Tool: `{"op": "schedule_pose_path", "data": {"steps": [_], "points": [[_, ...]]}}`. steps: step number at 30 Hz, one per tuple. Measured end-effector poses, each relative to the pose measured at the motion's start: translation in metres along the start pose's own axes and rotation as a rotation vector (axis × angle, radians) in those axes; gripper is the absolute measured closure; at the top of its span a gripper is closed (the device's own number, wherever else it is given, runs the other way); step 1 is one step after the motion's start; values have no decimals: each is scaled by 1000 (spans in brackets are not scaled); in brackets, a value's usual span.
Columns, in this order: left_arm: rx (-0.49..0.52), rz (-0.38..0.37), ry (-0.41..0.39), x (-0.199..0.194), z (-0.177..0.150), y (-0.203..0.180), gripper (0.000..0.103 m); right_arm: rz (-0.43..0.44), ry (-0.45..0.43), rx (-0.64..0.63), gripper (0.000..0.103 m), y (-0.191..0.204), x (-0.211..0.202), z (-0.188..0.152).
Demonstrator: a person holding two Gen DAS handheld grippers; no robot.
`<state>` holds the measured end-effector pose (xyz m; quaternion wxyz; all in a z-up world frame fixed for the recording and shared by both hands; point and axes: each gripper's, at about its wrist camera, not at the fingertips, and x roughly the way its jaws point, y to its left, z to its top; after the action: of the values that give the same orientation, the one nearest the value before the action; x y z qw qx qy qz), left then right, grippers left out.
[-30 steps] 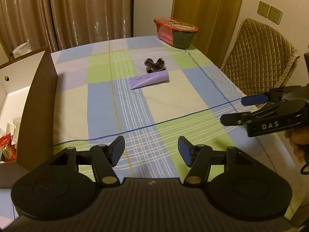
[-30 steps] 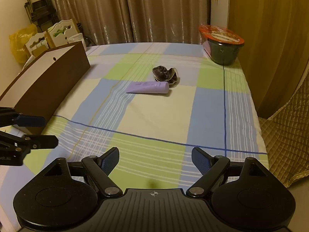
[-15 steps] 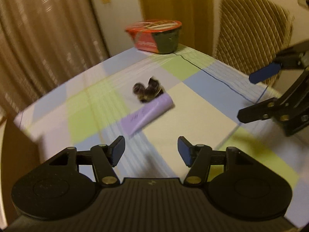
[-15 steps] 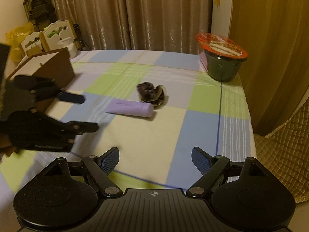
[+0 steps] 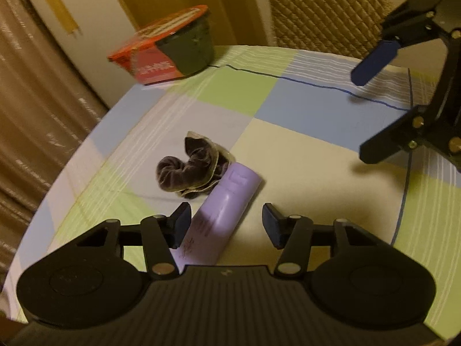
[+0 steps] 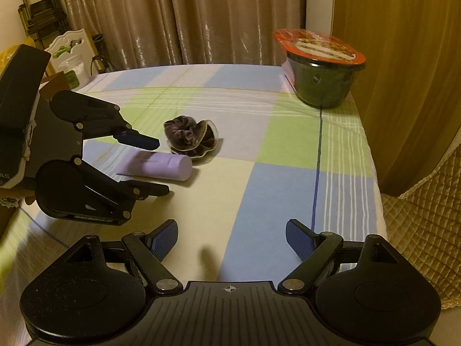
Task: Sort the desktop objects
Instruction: 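Grasp the lavender tube with the left gripper while the right gripper grasps the dark scrunchie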
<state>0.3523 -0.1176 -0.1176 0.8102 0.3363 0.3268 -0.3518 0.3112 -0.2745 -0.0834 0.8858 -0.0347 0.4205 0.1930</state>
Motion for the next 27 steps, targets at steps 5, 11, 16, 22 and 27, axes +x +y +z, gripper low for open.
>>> {"op": "schedule_pose_path", "data": {"steps": [5, 11, 16, 22, 27], "points": [[-43, -43, 11, 8, 4, 14, 67, -4, 11, 9, 18, -3, 8, 4], [-238, -32, 121, -3, -2, 21, 74, 4, 13, 0, 18, -1, 19, 11], [-338, -51, 133, -17, -16, 14, 71, 21, 2, -8, 18, 4, 29, 22], [-301, -43, 70, -9, -12, 10, 67, 33, -5, -16, 18, 5, 43, 30], [-326, -39, 91, -9, -11, 10, 77, 40, -2, 2, 18, 1, 53, 37]]}}
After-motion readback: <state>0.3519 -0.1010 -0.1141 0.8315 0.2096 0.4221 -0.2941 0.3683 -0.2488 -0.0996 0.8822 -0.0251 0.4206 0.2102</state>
